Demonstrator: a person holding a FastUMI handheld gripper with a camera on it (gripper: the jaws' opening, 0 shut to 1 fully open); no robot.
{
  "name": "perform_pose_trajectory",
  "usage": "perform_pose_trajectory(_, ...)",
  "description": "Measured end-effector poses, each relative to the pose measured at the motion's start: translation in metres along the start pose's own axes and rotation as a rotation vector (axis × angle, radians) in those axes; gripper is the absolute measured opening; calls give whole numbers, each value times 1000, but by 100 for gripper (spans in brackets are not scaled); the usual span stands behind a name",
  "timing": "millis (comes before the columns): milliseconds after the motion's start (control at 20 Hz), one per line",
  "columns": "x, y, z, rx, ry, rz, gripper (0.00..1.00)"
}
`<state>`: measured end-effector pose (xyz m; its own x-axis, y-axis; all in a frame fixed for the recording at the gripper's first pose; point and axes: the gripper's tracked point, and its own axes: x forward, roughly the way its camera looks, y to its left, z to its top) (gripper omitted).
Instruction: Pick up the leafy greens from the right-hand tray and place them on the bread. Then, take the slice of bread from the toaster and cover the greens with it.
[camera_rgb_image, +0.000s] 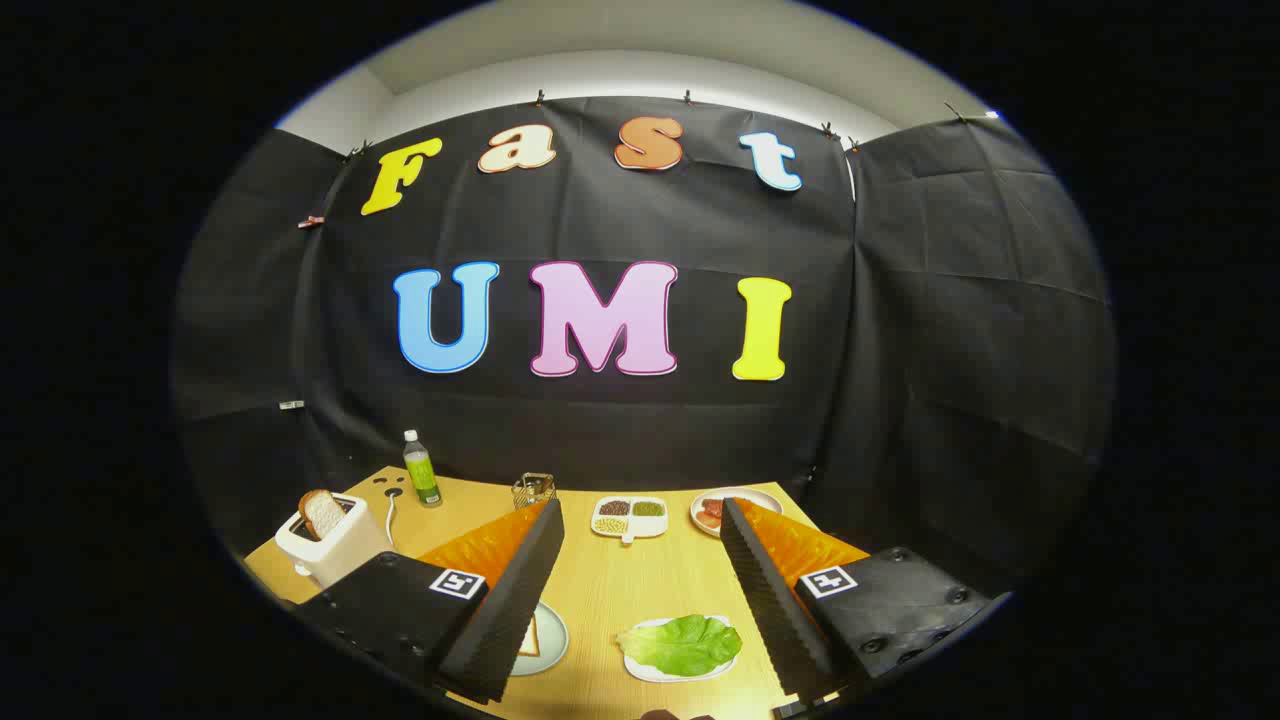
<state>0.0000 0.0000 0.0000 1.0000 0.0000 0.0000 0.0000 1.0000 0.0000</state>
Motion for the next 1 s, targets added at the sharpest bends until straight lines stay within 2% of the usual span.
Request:
perform_pose_trajectory(400, 4, 2, -10, 5, 32, 35, 98)
perform_pose_trajectory(1000, 20, -1, -20, -1, 64, 46, 98)
